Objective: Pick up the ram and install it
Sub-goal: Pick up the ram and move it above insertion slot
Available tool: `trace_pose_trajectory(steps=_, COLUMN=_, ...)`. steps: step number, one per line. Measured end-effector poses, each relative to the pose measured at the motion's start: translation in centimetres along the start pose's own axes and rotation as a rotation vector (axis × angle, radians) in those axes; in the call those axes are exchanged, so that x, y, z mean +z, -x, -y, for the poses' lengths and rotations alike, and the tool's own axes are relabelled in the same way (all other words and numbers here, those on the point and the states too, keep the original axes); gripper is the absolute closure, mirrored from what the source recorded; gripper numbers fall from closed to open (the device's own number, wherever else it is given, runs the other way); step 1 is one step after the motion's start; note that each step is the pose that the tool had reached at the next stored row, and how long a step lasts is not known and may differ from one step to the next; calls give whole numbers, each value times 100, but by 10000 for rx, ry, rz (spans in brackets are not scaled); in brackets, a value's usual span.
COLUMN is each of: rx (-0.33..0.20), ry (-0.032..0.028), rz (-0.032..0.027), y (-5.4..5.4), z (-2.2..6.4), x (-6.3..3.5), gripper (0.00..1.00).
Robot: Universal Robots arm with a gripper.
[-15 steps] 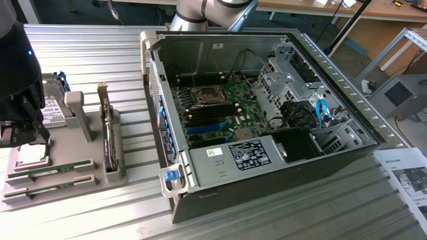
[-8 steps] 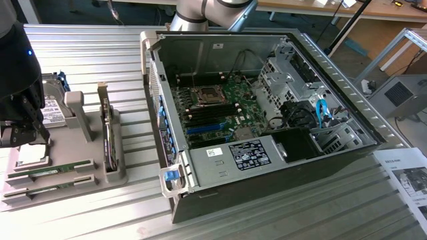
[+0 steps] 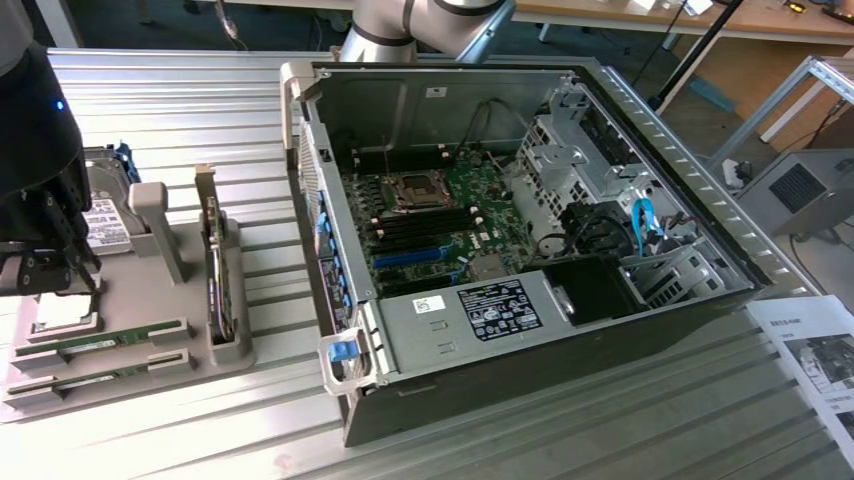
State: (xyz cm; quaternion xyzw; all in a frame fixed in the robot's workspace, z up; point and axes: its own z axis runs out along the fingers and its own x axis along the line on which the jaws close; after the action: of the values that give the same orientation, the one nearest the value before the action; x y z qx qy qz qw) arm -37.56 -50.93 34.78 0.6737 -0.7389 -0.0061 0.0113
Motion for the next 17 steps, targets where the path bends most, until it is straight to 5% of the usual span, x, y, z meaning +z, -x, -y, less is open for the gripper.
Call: trace_pose_trajectory(steps=17, rx=-438, ry=-4, rz=-10, y=1, z=0, x=4, gripper=76)
